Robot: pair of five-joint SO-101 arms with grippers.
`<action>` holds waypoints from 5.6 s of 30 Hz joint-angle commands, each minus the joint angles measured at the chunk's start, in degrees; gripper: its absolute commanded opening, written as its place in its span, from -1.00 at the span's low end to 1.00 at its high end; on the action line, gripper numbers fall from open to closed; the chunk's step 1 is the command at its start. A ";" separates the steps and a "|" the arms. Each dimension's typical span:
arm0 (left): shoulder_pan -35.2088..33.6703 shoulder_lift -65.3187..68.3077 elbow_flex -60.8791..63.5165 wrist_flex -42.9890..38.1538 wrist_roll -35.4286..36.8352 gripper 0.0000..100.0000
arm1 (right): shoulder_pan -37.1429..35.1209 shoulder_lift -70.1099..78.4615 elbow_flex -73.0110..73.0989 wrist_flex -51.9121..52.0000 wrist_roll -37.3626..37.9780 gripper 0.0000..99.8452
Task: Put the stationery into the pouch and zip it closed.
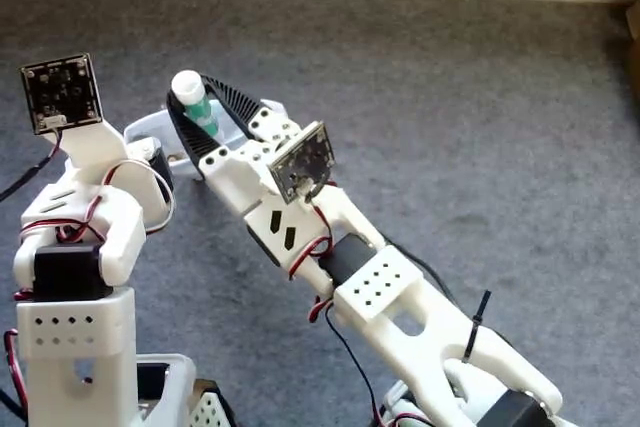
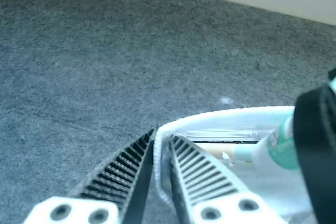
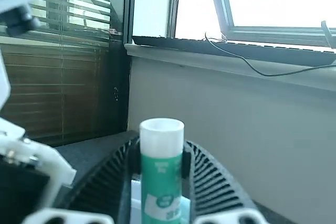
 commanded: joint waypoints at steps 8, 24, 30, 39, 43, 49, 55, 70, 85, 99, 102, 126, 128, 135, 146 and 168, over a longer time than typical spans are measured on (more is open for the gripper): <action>0.57 0.31 1.19 -0.53 0.62 -0.99 | 3.82 -1.01 -3.47 6.29 -0.53 -0.83; 0.66 0.31 1.19 -0.70 0.62 -0.99 | 3.82 -18.86 -4.70 20.53 -0.35 -0.80; 0.66 0.31 1.19 -0.70 0.62 -0.99 | 3.56 -17.63 -4.70 22.37 -0.44 -0.80; 0.57 0.31 1.19 -0.53 0.62 -0.99 | 3.74 -13.85 -5.49 25.36 -0.53 -0.63; 0.57 0.40 1.19 -0.62 0.62 -0.99 | 3.82 -13.85 -8.66 30.11 -0.62 -0.63; 0.66 0.40 1.19 -0.70 0.44 -0.99 | 4.53 -14.02 -9.63 30.90 -0.62 -0.67; 5.32 0.22 0.75 -1.76 -4.66 -0.99 | 13.32 -20.70 -9.45 31.08 -0.53 -1.00; 5.58 0.40 -1.71 -2.46 -7.91 -0.99 | 30.55 -43.56 16.31 46.46 -0.62 -0.98; 4.79 -7.87 -6.02 -0.62 -5.36 -0.99 | 28.26 -47.60 27.82 43.38 -0.62 -0.98; 11.91 25.01 -28.09 14.15 -9.58 -0.99 | 28.44 -47.60 38.29 30.02 -0.44 -0.98; 11.65 34.51 -37.05 16.53 -9.58 -0.99 | 28.44 -47.60 38.29 30.02 -0.44 -0.98; 11.03 54.20 -70.99 37.98 -10.02 -0.99 | 28.44 -47.52 38.20 35.91 -0.44 -0.74; 11.03 52.53 -69.58 37.98 -10.02 -0.99 | 28.09 -47.78 35.38 42.51 -0.53 -0.61; 13.49 46.64 -60.62 37.63 -10.11 -0.99 | 27.12 -47.60 25.45 52.79 -0.09 -0.51; 18.07 35.12 -42.24 29.54 -10.11 -0.99 | 18.95 -47.60 25.54 54.64 5.10 -0.51; 18.07 25.98 -28.00 21.27 -10.11 -0.99 | 18.95 -47.52 34.07 42.33 5.19 -0.68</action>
